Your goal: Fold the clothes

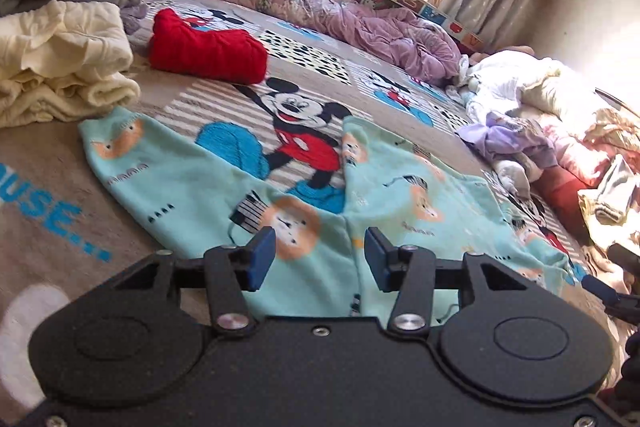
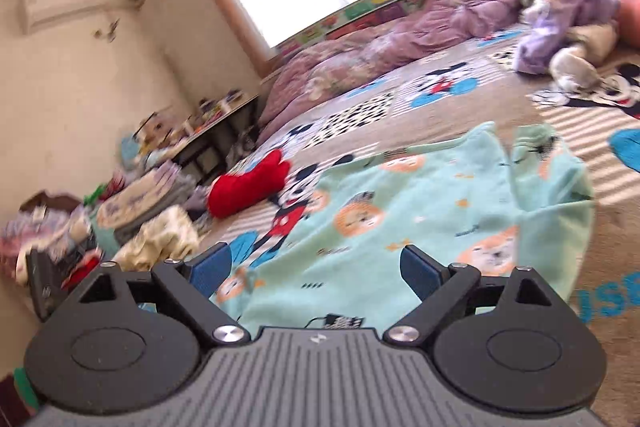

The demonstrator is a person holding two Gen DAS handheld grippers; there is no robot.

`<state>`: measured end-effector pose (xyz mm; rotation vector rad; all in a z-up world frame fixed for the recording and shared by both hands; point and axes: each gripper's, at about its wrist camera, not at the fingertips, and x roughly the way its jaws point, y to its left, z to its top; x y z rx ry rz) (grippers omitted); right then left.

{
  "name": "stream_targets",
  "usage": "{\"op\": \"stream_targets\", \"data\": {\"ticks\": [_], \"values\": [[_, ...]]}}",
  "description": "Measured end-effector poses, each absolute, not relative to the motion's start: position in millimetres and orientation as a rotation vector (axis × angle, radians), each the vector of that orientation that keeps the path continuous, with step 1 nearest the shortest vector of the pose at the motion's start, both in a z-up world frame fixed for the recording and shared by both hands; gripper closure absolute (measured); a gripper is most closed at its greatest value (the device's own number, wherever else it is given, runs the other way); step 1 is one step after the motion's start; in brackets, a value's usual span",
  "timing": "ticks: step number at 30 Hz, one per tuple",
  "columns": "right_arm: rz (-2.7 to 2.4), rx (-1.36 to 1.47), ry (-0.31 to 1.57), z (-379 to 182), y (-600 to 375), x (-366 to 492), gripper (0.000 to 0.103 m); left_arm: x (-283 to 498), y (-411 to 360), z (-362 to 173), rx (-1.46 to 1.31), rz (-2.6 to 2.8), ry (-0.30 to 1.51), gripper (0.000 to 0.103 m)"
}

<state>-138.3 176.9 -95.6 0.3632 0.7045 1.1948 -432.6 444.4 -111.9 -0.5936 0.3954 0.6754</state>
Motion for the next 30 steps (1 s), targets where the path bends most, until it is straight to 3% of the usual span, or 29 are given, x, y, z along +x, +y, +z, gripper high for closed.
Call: {"op": "stream_targets", "data": {"ticks": [4,6,14,15,18,25,30], "values": [[0.985,0.543,0.76,-128,142,-86,0.013,-391,406,-113,-0.553,0.589,0.489,0.052],[0.898,0.599,0.781,-146,131,-66,0.013,-371,386,-110,-0.495,0.548,0.52,0.044],[0.803,0.608,0.859,-180,153,-25,0.032,-324,352,-120,-0.385,0.467,0.578,0.043],[0.797,0.601,0.864,-182,157,-23,0.038,-323,353,-122,-0.386,0.463,0.575,0.043],[0.817,0.505,0.82,-173,174,-28,0.08,-325,361,-131,-0.415,0.464,0.561,0.043],[0.897,0.146,0.619,-127,236,-64,0.086,-345,380,-142,-0.491,0.457,0.538,0.043],[1.084,-0.333,0.541,-116,315,-115,0.085,-358,405,-139,-0.619,0.464,0.489,0.043]]}}
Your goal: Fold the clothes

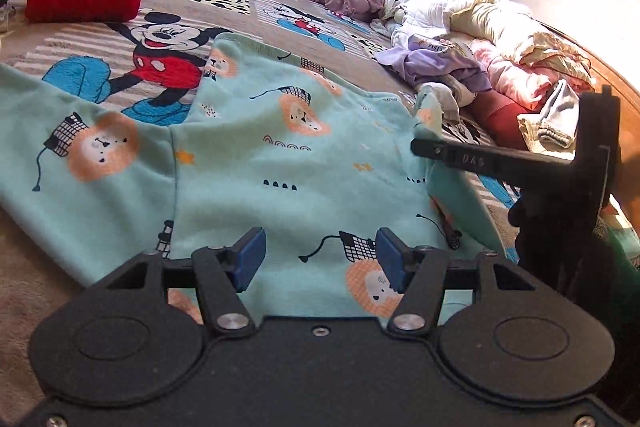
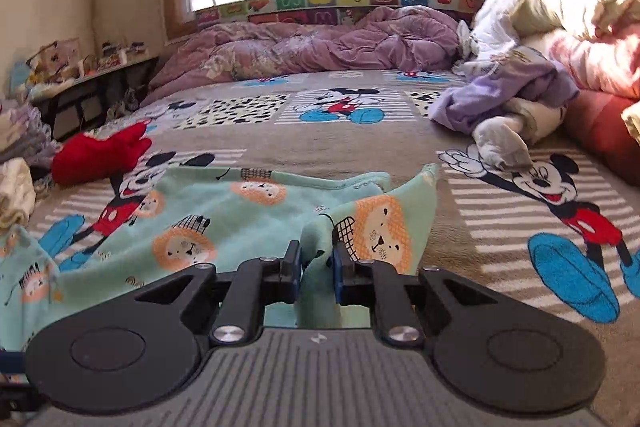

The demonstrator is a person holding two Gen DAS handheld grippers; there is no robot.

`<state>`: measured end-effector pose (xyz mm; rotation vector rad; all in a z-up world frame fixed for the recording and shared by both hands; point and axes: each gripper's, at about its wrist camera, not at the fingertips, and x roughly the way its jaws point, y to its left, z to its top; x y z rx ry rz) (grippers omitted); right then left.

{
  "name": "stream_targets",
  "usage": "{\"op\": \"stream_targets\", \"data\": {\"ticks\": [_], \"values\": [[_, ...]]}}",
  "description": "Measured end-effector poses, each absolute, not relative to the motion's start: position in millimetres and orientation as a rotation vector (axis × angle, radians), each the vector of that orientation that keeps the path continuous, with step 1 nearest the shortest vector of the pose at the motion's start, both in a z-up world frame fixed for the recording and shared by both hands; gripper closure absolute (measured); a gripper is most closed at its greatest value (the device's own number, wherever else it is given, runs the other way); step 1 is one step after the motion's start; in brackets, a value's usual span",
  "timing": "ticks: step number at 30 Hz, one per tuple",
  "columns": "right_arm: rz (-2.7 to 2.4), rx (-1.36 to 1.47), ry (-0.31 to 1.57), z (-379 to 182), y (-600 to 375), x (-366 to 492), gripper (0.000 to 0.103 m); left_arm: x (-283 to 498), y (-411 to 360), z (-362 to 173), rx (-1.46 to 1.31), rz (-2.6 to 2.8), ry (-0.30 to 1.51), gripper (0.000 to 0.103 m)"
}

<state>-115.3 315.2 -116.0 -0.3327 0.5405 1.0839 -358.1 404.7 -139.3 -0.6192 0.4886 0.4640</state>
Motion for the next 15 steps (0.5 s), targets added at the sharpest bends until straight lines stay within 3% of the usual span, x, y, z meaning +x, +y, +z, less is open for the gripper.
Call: {"op": "stream_targets", "data": {"ticks": [3,6,15], "values": [[1.153,-0.543,0.615,-133,343,-135,0.075,-364,416,-142,-0.686,0.471,0.479,0.043],[1.245,-0.484,0.649,-125,332,-143,0.042,-369,422,-142,-0.732,0.467,0.464,0.043],[1.167,-0.134,0.678,-86,289,-72,0.041,-361,420,-149,-0.734,0.432,0.489,0.043]]}}
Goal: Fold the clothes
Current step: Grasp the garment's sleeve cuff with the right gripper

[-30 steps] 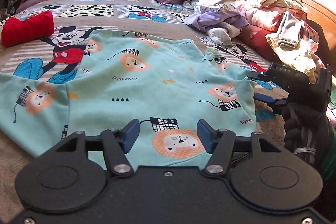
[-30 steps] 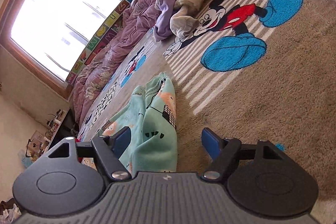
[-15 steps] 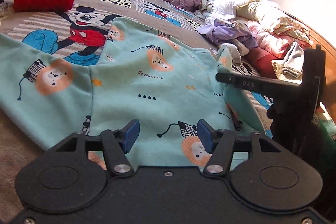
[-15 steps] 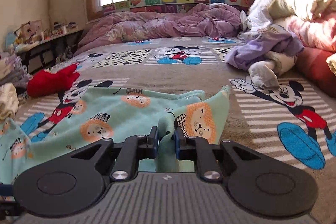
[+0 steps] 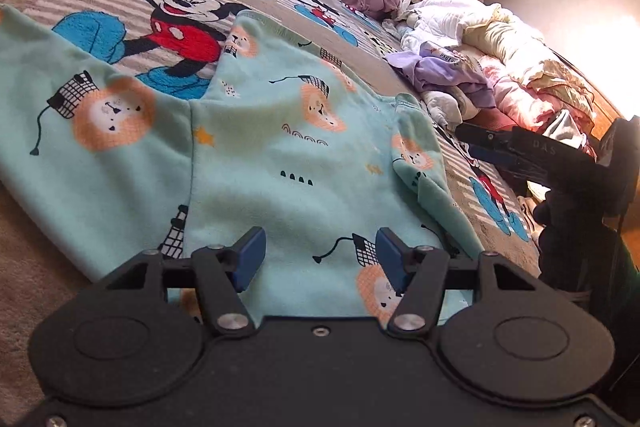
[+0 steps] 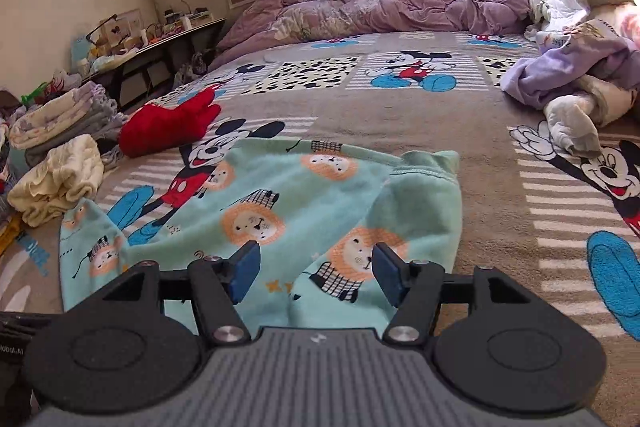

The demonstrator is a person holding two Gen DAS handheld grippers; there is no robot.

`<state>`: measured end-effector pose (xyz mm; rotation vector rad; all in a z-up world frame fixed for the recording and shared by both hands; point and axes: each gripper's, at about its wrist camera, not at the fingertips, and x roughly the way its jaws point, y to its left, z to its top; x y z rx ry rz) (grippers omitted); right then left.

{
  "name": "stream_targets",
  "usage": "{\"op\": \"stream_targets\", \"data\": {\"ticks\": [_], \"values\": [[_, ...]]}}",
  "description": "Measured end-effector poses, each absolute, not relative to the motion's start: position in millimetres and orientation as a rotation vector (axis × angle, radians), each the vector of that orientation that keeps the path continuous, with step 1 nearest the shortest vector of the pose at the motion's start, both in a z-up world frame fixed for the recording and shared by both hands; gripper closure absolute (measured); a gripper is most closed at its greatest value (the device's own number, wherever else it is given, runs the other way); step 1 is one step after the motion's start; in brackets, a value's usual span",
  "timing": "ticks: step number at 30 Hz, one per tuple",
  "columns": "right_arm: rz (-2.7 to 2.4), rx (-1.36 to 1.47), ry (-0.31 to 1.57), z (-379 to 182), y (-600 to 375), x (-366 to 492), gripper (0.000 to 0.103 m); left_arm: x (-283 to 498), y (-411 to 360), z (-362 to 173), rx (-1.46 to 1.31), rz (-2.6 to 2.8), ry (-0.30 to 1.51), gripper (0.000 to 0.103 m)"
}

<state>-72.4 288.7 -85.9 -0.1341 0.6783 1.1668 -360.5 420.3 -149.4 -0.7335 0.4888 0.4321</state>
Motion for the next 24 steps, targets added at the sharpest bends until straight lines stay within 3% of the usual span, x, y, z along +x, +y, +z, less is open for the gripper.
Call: {"op": "stream_targets", "data": {"ticks": [6,12,14,15,16,19,24], "values": [[0.98,0.071,0.849,-120,302,19,0.04,-355,418,-156,-0.691,0.416,0.502,0.042],[0.988,0.244,1.009,-161,315,56,0.04,-353,419,-159,-0.681,0.398,0.498,0.038],[1.003,0.282,1.02,-166,316,59,0.054,-352,419,-159,-0.68,0.394,0.497,0.037],[1.009,0.3,1.014,-166,315,59,0.076,-352,419,-158,-0.679,0.392,0.497,0.037],[1.013,0.318,1.007,-164,314,58,0.081,-352,420,-159,-0.68,0.392,0.496,0.037],[1.005,0.328,0.92,-148,305,47,0.088,-353,419,-159,-0.679,0.392,0.495,0.037],[0.942,0.351,0.79,-114,273,36,0.089,-354,416,-158,-0.665,0.397,0.497,0.037]]}}
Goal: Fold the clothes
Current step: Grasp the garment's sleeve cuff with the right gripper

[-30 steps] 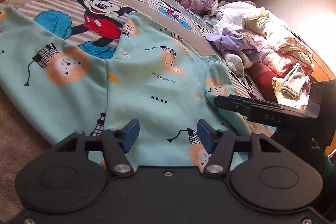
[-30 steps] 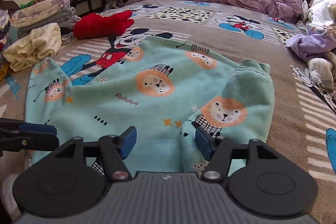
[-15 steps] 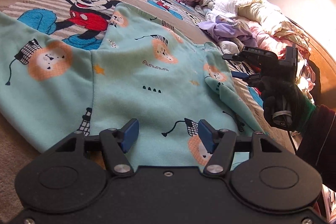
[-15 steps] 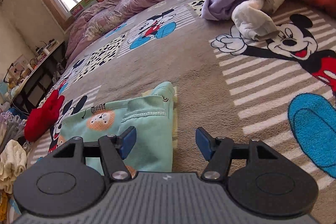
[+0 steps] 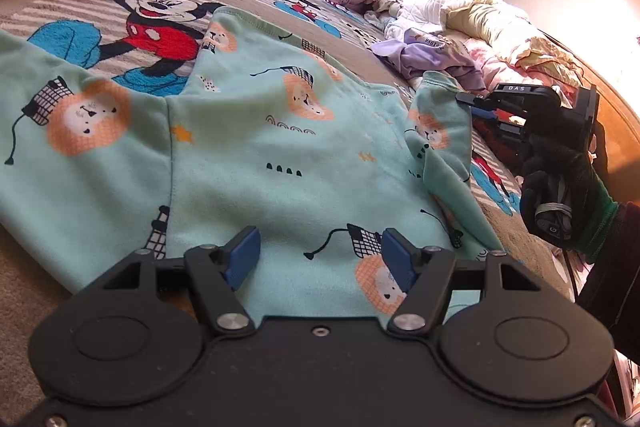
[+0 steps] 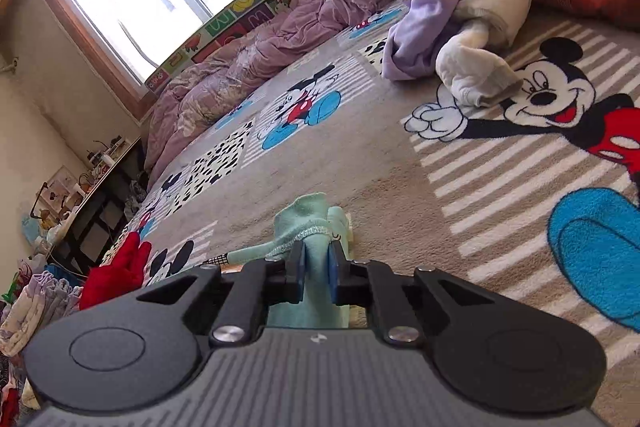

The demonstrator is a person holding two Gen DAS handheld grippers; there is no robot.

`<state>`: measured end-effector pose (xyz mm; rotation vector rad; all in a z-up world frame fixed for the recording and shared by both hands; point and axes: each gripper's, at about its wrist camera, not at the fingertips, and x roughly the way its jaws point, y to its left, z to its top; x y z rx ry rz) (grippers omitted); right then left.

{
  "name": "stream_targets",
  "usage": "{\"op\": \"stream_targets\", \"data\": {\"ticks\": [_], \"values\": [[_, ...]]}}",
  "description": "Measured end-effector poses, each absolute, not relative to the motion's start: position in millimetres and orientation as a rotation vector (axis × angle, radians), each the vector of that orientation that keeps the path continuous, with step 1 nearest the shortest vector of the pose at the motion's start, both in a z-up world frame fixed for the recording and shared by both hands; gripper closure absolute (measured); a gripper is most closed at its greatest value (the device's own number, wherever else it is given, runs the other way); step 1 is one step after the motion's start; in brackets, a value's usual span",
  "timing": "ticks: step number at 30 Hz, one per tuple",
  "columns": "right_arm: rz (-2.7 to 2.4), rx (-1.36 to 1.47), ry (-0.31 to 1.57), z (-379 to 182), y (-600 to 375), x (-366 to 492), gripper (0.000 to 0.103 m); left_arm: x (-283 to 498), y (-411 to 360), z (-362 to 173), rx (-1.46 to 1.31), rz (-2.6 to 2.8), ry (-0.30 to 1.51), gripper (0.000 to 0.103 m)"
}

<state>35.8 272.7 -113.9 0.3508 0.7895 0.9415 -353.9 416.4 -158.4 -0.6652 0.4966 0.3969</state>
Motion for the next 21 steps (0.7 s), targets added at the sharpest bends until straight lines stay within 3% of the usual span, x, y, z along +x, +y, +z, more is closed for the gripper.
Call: {"op": "stream_targets", "data": {"ticks": [10,21], "values": [[0.729,0.487,0.573,-57,147,16,0.09,-353,412,-158,-0.632,0.408,0.503,0.037],[0.46,0.607,0.63,-121,40,12,0.09,-351,405,-159,-0.577,0.422,0.516,0.036]]}}
